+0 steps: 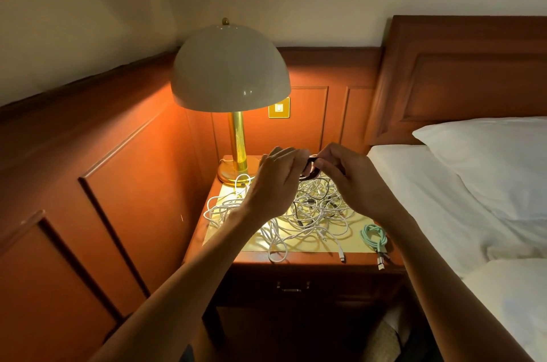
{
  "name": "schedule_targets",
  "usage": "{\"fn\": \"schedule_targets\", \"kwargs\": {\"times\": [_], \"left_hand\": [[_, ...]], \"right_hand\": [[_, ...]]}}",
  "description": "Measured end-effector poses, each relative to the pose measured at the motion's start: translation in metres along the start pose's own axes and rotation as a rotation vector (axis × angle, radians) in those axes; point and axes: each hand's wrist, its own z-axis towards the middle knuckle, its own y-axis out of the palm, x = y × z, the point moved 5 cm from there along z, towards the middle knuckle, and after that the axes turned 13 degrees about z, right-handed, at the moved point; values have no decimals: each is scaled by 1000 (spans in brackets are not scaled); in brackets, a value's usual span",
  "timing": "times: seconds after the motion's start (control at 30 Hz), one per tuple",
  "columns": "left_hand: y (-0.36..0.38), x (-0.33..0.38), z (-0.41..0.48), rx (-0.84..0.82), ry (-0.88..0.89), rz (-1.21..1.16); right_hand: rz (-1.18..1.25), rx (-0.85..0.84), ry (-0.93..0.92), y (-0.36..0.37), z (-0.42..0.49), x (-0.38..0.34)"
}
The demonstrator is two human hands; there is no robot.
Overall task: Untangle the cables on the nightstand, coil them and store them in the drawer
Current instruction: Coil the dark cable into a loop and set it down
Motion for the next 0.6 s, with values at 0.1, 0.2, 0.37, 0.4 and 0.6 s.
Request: {"fn": "schedule_targets", "kwargs": {"times": [0.1, 0.2, 0.37, 0.4, 0.6], "left_hand": [[0, 5, -4, -10, -13, -115], [1, 6, -8, -101, 48, -144], [5, 0, -7, -151, 154, 118], [5, -1, -6, -116, 171, 192], [-9, 2, 1, 9, 177, 485]], "right_hand": [[50, -8, 49, 2, 1, -1], [38, -6, 70, 1, -1, 2], [15, 9, 119, 3, -6, 8], [30, 16, 128, 3, -6, 8], [100, 41, 170, 0, 0, 3]]}}
